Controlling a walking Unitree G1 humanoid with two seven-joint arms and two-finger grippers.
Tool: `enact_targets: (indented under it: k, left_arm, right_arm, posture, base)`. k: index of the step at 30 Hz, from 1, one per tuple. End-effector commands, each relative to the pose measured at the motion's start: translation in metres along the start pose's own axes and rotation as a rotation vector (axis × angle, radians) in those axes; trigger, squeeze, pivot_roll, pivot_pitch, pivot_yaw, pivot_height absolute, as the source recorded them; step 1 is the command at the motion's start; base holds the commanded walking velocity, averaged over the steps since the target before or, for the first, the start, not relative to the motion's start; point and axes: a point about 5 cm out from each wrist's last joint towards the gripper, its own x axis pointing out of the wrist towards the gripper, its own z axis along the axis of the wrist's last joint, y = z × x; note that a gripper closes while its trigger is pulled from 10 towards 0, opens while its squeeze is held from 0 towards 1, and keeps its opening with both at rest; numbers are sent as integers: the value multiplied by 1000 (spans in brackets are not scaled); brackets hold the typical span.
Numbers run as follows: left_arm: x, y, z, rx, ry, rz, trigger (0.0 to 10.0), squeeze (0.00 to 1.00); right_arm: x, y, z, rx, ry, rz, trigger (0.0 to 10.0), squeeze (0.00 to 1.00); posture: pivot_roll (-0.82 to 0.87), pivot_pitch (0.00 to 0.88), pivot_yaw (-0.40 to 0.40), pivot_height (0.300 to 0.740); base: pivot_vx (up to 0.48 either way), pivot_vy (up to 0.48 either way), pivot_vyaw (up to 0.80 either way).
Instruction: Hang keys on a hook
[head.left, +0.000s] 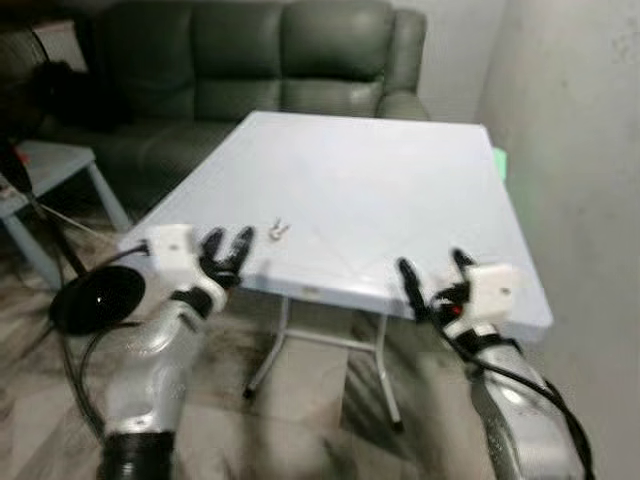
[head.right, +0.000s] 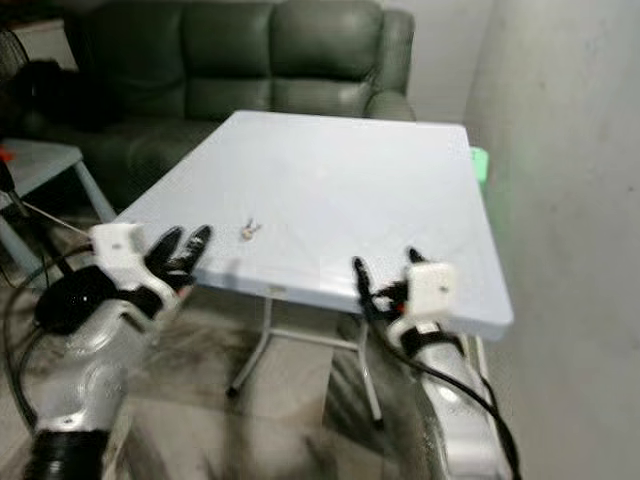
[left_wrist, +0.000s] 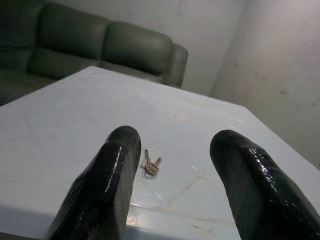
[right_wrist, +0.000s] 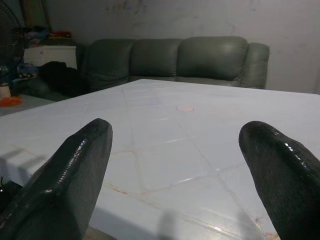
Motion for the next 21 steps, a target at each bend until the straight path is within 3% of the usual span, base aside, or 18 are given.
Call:
enact_targets:
  k: [1, 18, 21]
  left_arm:
    - [3, -7, -1, -4, 7, -19, 10000, 0]
    - [4, -7, -2, -8, 14, -17, 10000, 0]
    - [3, -7, -3, -5, 16, -11, 10000, 0]
  right_arm:
    - [-3, -8, 1, -11, 3, -26, 10000, 0]
    - [-2, -7, 2, -11, 1, -26, 10000, 0]
    - [-3, -7, 2, -10, 1, -26, 10000, 0]
  posture:
    - [99, 0, 56, 740]
    - [101, 0, 56, 740]
    - [100, 0, 57, 740]
  base:
    - [0, 461, 0]
    - [0, 459, 0]
    - [0, 0, 0]
